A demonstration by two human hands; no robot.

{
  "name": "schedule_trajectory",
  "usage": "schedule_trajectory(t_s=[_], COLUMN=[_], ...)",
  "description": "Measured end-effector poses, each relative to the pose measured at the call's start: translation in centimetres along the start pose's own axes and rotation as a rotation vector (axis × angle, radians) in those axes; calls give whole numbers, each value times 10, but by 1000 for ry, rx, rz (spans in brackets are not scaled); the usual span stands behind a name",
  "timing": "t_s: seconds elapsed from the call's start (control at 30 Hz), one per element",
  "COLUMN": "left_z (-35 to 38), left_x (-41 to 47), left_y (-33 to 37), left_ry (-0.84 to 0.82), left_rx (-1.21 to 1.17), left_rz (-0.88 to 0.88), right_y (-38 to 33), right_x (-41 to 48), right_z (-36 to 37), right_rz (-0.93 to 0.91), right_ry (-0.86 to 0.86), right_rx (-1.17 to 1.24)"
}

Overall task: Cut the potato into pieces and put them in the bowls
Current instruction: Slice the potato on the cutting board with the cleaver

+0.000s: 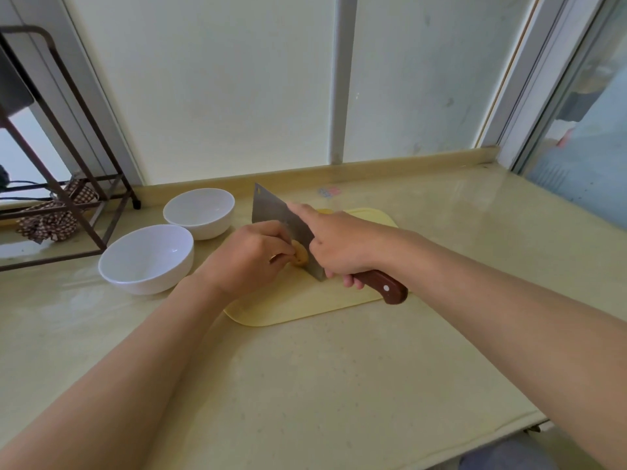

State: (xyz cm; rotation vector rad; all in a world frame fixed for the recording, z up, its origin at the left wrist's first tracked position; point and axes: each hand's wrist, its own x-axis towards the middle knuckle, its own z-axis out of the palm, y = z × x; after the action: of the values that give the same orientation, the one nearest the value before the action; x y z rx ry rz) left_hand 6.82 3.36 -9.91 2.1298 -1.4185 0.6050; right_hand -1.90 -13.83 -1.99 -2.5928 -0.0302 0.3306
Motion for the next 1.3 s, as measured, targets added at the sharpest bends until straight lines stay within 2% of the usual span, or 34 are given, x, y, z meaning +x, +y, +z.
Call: schedule_trajectory(t_s=[0.4, 0.87, 1.13, 1.3], left_z=[1, -2, 2, 1], left_x=[-1, 5, -2, -1], left_y=[-3, 12, 8, 9], left_ry=[-18, 113, -27, -19], left_rx=[-18, -113, -17, -39], left_rz=[-29, -46, -86, -100], right_y=[11, 14, 14, 19], right_x=[-14, -16, -21, -25], right_z=[-5, -15, -31, -52], right_rz=[53, 26, 43, 36], right_ry=[9, 62, 117, 185], right_rx=[101, 208, 268, 260])
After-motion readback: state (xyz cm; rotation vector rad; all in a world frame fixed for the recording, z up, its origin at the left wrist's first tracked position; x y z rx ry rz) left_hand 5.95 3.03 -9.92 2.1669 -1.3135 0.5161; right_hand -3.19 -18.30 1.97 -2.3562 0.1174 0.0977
